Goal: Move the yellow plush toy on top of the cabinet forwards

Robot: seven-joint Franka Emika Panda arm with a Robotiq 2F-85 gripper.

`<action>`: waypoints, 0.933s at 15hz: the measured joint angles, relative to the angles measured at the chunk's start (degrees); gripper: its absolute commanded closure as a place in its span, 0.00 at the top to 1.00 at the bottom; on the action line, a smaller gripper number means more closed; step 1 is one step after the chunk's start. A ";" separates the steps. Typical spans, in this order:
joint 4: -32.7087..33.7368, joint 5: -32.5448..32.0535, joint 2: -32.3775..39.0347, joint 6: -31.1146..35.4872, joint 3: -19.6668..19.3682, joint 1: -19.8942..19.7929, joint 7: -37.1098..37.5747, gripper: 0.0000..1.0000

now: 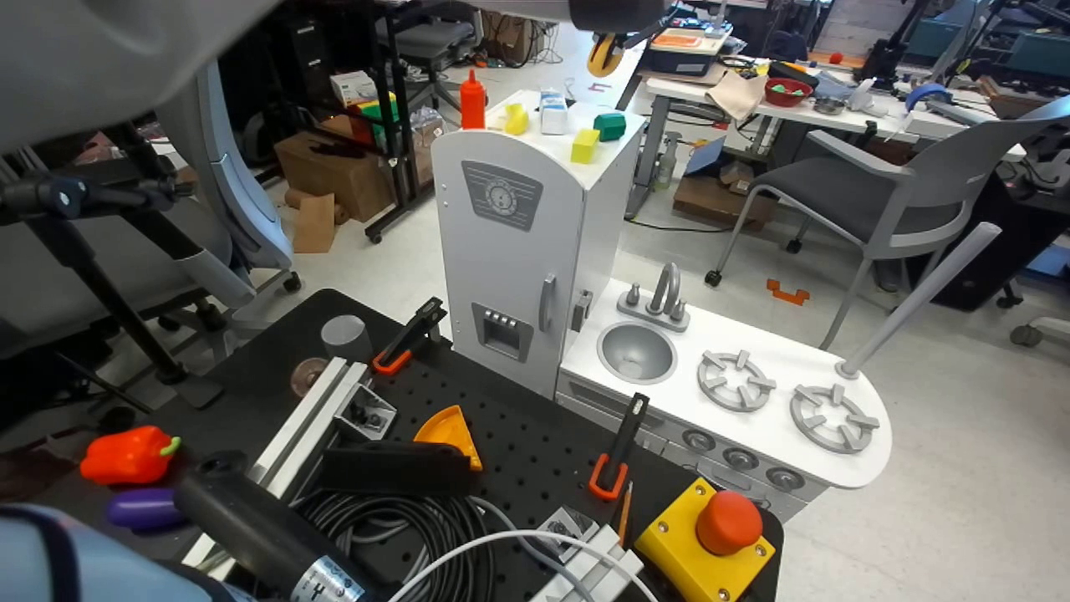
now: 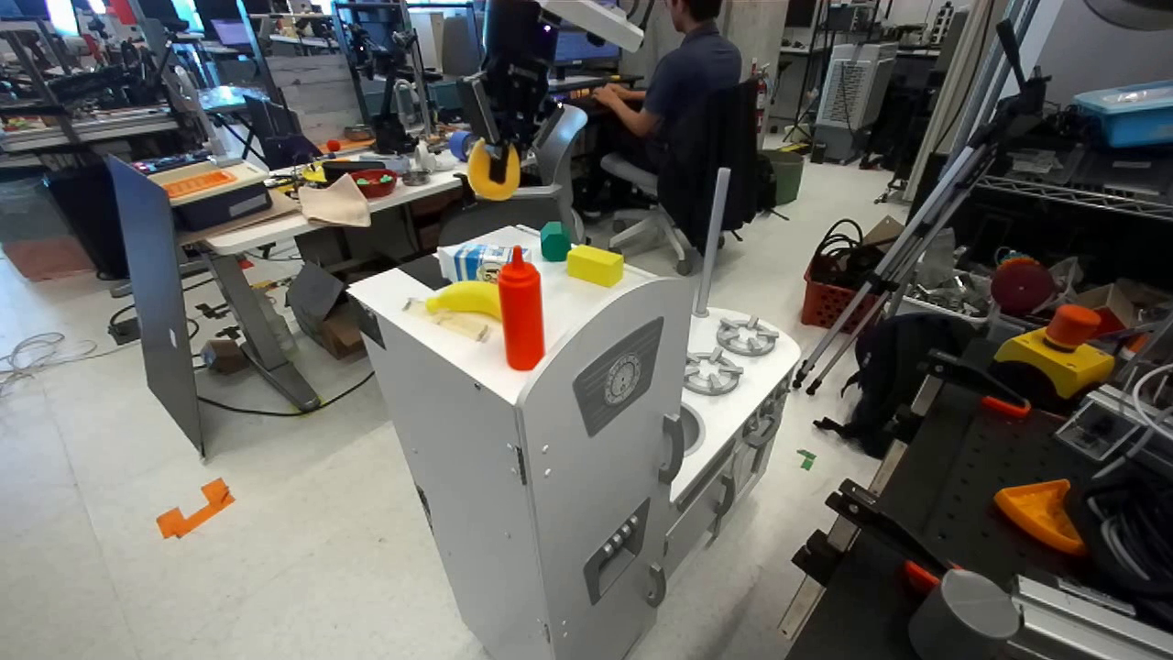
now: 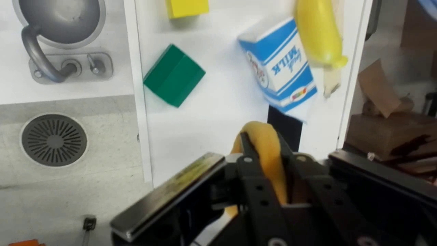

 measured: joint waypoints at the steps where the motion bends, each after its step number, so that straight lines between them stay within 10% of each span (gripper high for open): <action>1: -0.07 0.04 -0.19 -3.05 0.97 -0.57 -1.43 0.04; 14: -0.73 -0.17 -0.73 -44.05 2.97 -4.29 -12.63 0.04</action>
